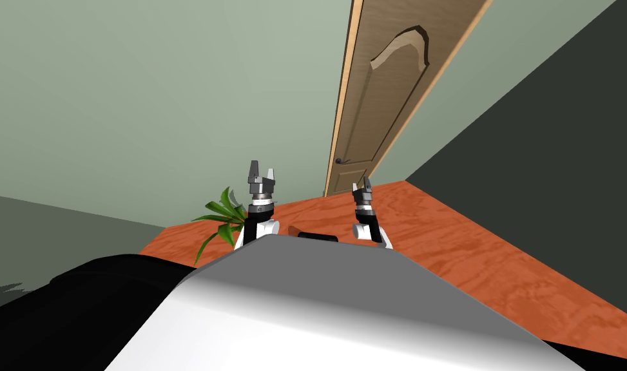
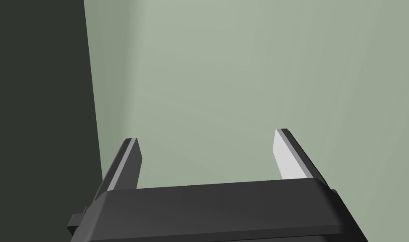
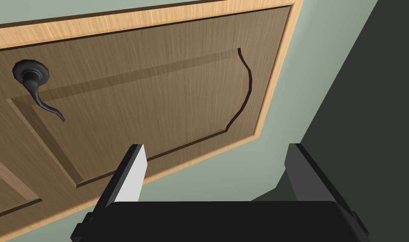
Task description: Pull the door open
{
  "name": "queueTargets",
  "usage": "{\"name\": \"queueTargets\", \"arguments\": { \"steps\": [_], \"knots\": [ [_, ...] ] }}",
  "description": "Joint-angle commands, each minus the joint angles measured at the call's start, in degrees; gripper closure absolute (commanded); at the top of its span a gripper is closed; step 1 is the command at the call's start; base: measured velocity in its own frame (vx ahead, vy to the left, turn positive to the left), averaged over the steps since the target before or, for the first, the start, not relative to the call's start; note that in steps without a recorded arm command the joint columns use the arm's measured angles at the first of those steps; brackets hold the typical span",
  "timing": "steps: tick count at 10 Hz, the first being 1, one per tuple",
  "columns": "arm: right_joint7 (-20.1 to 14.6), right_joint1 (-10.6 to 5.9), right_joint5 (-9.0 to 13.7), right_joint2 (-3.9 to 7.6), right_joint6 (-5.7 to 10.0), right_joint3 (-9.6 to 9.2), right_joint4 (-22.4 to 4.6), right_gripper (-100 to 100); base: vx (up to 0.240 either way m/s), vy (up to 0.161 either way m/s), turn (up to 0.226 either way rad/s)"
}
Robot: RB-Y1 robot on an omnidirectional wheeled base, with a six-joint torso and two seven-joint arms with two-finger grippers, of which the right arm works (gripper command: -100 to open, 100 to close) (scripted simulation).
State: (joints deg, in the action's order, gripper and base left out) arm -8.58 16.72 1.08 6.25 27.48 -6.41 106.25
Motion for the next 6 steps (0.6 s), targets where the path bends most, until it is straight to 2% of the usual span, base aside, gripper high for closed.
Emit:
{"name": "queueTargets", "arguments": {
  "steps": [1,6],
  "knots": [
    [-0.55,-0.9,-0.12,0.66,0.92,-0.31,-2.45,-100,0.104,-0.023,-0.002],
    [-1.95,-4.46,-0.59,2.44,3.39,-1.34,-10.54,-100,0.098,-0.017,-0.003]
  ]
}}
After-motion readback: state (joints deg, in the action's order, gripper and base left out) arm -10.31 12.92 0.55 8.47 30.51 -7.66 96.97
